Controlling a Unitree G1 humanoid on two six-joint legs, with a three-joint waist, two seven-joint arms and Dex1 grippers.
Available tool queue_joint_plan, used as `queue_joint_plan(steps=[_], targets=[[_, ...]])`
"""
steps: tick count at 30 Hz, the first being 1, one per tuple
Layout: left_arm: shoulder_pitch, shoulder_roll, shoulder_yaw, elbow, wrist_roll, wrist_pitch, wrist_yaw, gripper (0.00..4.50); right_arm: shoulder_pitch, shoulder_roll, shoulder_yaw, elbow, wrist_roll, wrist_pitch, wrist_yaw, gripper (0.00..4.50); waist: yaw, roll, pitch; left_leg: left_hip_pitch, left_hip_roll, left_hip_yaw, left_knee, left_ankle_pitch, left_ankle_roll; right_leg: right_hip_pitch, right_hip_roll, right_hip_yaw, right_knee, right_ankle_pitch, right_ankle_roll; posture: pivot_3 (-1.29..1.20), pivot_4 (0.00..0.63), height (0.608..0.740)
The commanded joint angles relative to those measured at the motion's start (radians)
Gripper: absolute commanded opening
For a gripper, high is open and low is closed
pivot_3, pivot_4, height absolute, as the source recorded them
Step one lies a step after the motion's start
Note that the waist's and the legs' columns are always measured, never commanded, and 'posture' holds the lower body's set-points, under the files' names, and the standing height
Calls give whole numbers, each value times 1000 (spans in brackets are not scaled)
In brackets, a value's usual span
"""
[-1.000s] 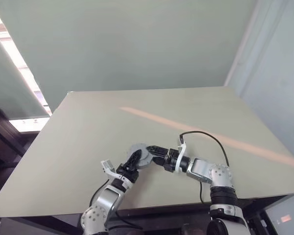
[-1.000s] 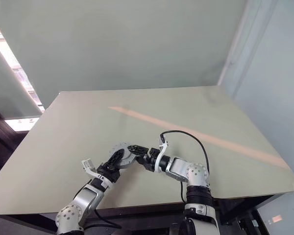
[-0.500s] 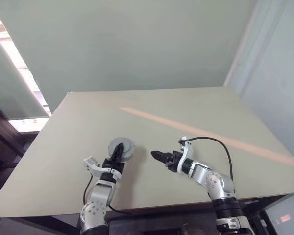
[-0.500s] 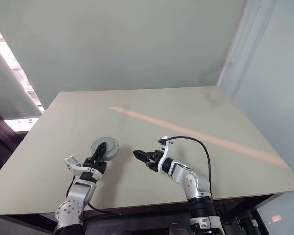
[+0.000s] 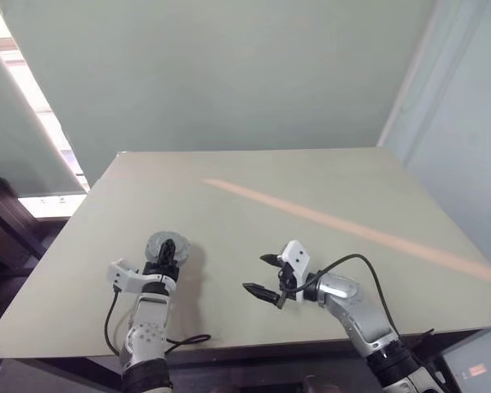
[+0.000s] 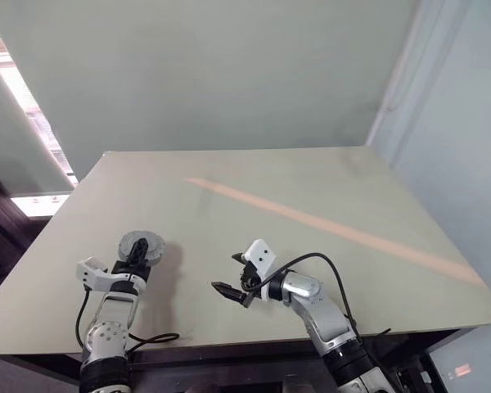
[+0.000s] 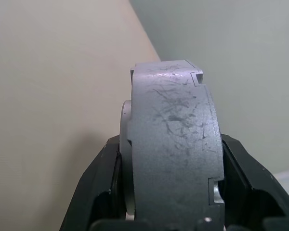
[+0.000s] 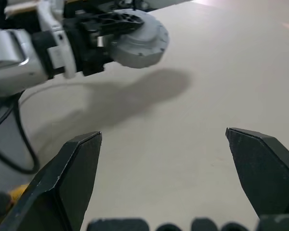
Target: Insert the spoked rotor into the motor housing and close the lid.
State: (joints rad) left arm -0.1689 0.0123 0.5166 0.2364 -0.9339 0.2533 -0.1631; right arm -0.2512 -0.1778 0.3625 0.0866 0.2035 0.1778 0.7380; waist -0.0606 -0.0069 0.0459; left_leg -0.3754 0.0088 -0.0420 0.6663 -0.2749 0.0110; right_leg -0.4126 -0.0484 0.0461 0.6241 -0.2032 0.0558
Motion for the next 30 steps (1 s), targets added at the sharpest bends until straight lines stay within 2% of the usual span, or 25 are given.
queue_joint_plan(steps=[1,15,23,27,28,30], targets=[[-46,17,3,-14,27,-30,-13,2034,0,-2,-7,-31,-11,-38,8,4500,10,-1,0,0,0,0,1,0,0,0,0,0,0,0,0,0,0,740],[-106,52,3,159,221,-102,103,2034,14,-3,-19,-45,-44,-38,-13,4500,12,-3,-1,2,0,0,2,0,0,3,0,0,0,2,-1,0,0,740],[-82,71,-2,157,286,-95,129,2034,8,-2,-21,-32,-51,-45,-21,4500,9,-3,-1,15,1,1,1,0,0,13,1,0,2,1,-2,0,0,740],[-68,78,-10,137,296,-91,130,2034,2,-1,-20,-19,-56,-52,-21,4500,9,-3,-1,15,1,1,1,0,0,13,1,1,1,1,-2,0,0,740],[-66,80,-9,134,294,-88,135,2768,-2,-1,-18,-13,-59,-55,-20,4500,9,-3,-1,15,1,2,0,0,0,13,1,1,1,1,-2,0,0,740],[-63,82,-6,130,292,-87,136,3371,-7,0,-16,-4,-65,-61,-19,4500,11,-3,-1,14,1,2,0,0,0,12,1,1,1,2,-1,0,0,740]])
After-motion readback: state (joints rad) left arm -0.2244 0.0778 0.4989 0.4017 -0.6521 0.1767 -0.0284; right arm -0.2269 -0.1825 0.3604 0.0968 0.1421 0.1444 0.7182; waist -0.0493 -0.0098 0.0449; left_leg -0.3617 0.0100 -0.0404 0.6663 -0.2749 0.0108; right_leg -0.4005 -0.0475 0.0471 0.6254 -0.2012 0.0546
